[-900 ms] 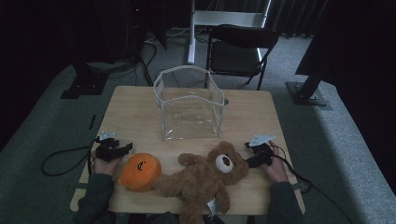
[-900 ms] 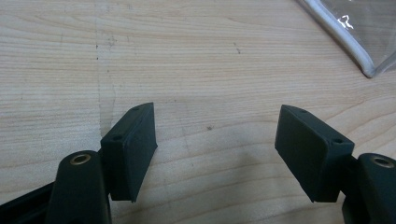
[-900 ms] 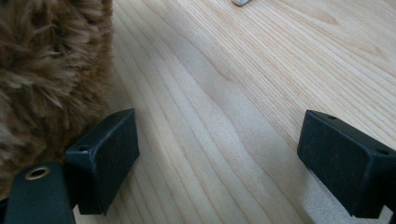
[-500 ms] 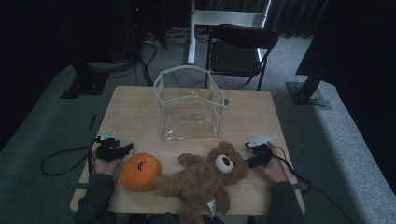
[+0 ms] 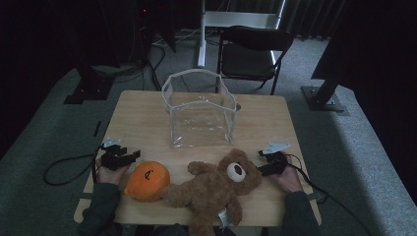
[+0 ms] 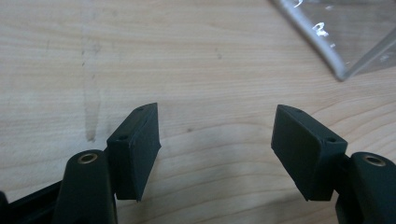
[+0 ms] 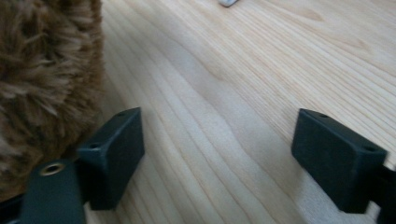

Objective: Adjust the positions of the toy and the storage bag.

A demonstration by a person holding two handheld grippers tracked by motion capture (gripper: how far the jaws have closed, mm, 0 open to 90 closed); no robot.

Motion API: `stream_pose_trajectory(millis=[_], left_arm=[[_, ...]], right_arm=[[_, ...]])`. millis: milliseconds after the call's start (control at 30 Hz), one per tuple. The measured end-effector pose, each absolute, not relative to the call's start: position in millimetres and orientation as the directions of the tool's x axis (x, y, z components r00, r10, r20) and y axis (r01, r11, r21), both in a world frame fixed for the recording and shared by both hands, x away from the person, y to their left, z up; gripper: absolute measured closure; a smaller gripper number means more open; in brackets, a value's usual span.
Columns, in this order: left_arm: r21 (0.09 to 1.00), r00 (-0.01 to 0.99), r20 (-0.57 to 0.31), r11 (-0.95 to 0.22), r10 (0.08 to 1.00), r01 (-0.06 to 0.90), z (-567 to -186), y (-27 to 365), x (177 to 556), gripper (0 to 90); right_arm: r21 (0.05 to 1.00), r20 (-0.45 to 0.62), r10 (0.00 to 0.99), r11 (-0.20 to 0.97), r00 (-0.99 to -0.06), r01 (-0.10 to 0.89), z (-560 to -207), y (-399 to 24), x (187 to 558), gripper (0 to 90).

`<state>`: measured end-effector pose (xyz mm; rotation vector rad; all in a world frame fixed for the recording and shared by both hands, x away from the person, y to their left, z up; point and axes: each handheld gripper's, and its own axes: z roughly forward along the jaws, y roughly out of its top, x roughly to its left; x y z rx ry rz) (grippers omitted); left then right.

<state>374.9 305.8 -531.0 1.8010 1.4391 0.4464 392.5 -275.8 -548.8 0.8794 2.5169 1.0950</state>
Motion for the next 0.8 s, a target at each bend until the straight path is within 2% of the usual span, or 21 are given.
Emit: stream_pose_trajectory(millis=[100, 200, 500, 800], left_arm=[[0.759, 0.328, -0.184, -0.078, 0.927, 0.646, -526.1, 301.5, 373.8, 33.0], [0.774, 0.356, -0.168, -0.101, 0.919, 0.626, -519.9, 295.7, 370.7, 33.7], [0.806, 0.432, -0.176, -0.123, 0.884, 0.579, -497.5, 291.0, 352.8, 34.3], [0.821, 0.467, -0.182, -0.128, 0.865, 0.557, -480.1, 291.9, 336.4, 33.1]], right_arm=[[0.73, 0.007, 0.638, 0.523, -0.77, 0.44, -546.3, -277.5, 391.3, 31.0], [0.727, 0.014, 0.65, 0.515, -0.759, 0.454, -544.6, -278.2, 390.6, 36.0], [0.724, 0.004, 0.658, 0.518, -0.753, 0.456, -544.4, -277.1, 389.6, 35.8], [0.73, 0.004, 0.667, 0.507, -0.745, 0.458, -546.2, -277.2, 389.7, 30.2]])
